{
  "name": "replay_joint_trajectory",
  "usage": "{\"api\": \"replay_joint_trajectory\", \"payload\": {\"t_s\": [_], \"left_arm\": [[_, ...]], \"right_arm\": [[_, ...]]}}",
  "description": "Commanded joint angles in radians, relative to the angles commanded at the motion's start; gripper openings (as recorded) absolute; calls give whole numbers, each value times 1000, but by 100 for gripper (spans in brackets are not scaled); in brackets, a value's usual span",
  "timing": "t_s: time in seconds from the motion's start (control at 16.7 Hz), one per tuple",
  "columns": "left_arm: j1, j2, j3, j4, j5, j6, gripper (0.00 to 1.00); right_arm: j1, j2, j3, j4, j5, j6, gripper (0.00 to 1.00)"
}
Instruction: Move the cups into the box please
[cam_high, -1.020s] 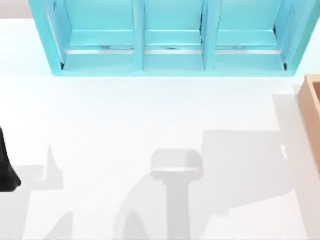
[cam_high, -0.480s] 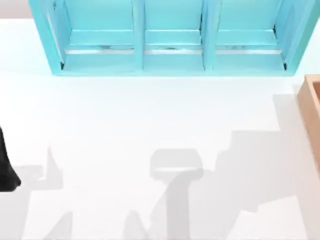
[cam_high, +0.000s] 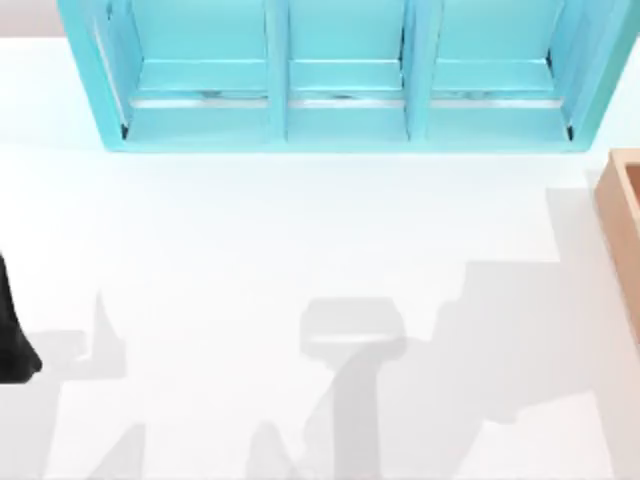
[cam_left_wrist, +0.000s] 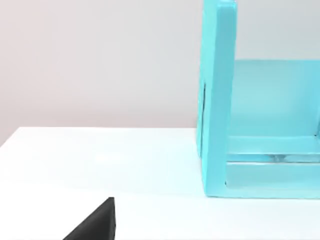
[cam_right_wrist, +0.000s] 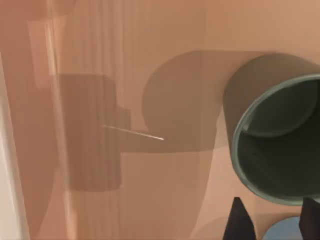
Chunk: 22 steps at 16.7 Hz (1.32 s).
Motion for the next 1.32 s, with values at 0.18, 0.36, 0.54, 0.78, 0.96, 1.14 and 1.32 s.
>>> {"api": "replay_joint_trajectory", "payload": {"t_s": [0.18,0.36,0.54,0.78,0.96,1.14,1.32], "left_arm": [[0,0,0,0,0,0,100],[0,0,0,0,0,0,100],[0,0,0,0,0,0,100],[0,0,0,0,0,0,100],[0,0,0,0,0,0,100],[0,0,0,0,0,0,100],[0,0,0,0,0,0,100]], "right_arm": [[0,0,0,0,0,0,75],[0,0,0,0,0,0,98],[0,0,0,0,0,0,100],[0,0,0,0,0,0,100],[2,-1,3,-3,0,0,100],[1,4,71,-68,4,-2,100],[-1,18,186,-182,3,-5,100]]}}
